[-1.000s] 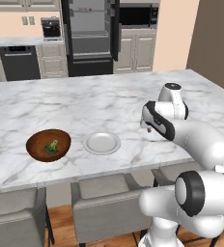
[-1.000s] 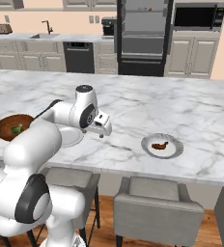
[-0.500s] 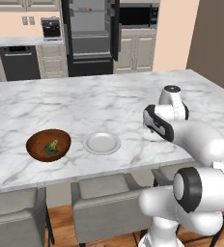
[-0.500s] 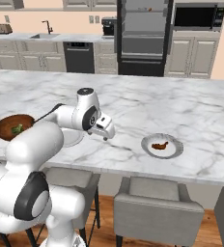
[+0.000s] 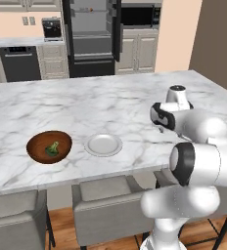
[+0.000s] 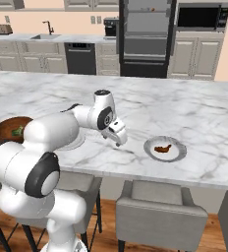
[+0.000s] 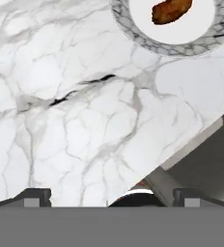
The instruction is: Pick the chicken drumstick and broccoli from their plates and place them in the bowl. Then put the bowl in the fridge.
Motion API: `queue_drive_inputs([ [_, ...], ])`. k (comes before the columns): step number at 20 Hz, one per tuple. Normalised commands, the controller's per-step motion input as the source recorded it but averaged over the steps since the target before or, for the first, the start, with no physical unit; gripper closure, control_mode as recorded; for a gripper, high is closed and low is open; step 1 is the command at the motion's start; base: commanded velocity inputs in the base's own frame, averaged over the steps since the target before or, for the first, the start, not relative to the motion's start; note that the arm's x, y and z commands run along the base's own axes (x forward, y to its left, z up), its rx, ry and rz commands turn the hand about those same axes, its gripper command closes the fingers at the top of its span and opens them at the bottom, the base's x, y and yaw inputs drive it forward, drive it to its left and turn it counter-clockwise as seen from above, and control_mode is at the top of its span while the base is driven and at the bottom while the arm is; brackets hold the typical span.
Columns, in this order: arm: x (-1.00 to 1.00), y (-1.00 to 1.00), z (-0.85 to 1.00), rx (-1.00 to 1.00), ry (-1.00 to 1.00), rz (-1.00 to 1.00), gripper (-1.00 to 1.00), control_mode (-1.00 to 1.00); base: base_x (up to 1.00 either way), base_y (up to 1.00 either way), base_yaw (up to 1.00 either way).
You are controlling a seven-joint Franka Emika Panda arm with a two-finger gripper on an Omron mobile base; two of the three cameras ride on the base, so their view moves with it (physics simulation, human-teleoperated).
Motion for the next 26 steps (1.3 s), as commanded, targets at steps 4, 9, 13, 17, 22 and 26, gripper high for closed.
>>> queue_drive_inputs([
  [4, 0.18, -0.54, 0.02, 0.24, 0.25, -0.06, -1.0, -1.0, 0.0, 0.0, 0.0],
  [9, 0.2, -0.55, 0.03, 0.11, 0.1, -0.01, -1.0, -1.0, 0.0, 0.0, 0.0],
  [13, 0.27, -0.5, 0.0, 0.0, 0.01, -0.01, -1.0, -1.0, 0.0, 0.0, 0.0],
  [17, 0.24, -0.45, -0.04, 0.0, 0.02, -0.06, -1.0, -1.0, 0.0, 0.0, 0.0],
  [22, 0.23, -0.41, -0.12, 0.0, 0.0, -0.08, -1.0, -1.0, 0.0, 0.0, 0.0],
  [26, 0.23, -0.41, -0.19, 0.0, 0.0, -0.05, -1.0, -1.0, 0.0, 0.0, 0.0],
])
